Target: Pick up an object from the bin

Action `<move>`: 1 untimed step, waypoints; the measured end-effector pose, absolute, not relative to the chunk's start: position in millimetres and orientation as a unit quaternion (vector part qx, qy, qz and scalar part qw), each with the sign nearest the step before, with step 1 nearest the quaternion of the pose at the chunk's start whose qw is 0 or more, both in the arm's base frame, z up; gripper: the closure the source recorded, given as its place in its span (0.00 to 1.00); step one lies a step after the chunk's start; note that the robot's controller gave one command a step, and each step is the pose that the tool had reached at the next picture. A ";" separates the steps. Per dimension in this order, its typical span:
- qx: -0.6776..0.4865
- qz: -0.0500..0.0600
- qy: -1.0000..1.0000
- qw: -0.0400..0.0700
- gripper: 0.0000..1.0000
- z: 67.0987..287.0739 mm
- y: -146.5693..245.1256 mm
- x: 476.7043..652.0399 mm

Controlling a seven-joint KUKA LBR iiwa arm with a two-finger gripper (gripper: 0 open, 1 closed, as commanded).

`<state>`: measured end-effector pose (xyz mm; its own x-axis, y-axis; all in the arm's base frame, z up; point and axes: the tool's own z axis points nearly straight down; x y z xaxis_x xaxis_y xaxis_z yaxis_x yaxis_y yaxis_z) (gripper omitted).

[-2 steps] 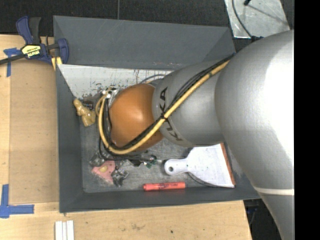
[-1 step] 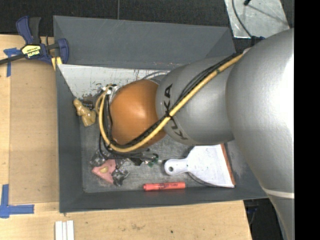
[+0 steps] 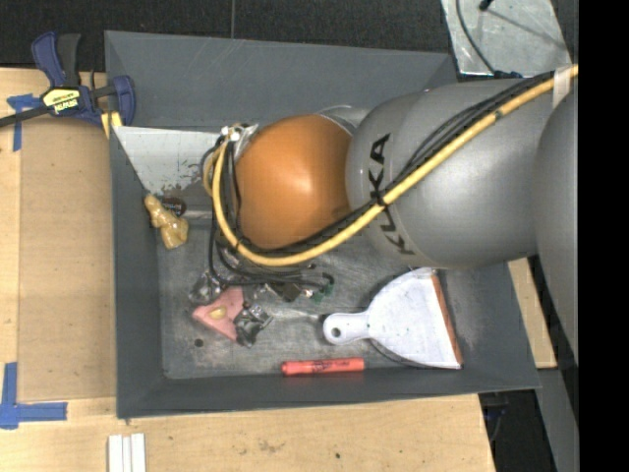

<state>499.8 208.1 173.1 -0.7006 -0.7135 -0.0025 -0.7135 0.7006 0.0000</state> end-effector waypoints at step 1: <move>-0.387 0.001 0.922 0.001 1.00 173.1 208.0 499.7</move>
Offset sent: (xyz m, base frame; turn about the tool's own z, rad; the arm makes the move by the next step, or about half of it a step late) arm 0.0050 -0.0134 0.0709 -0.0403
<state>499.7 208.0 173.1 -0.7009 -0.7133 -0.0024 -0.7133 0.7009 0.0002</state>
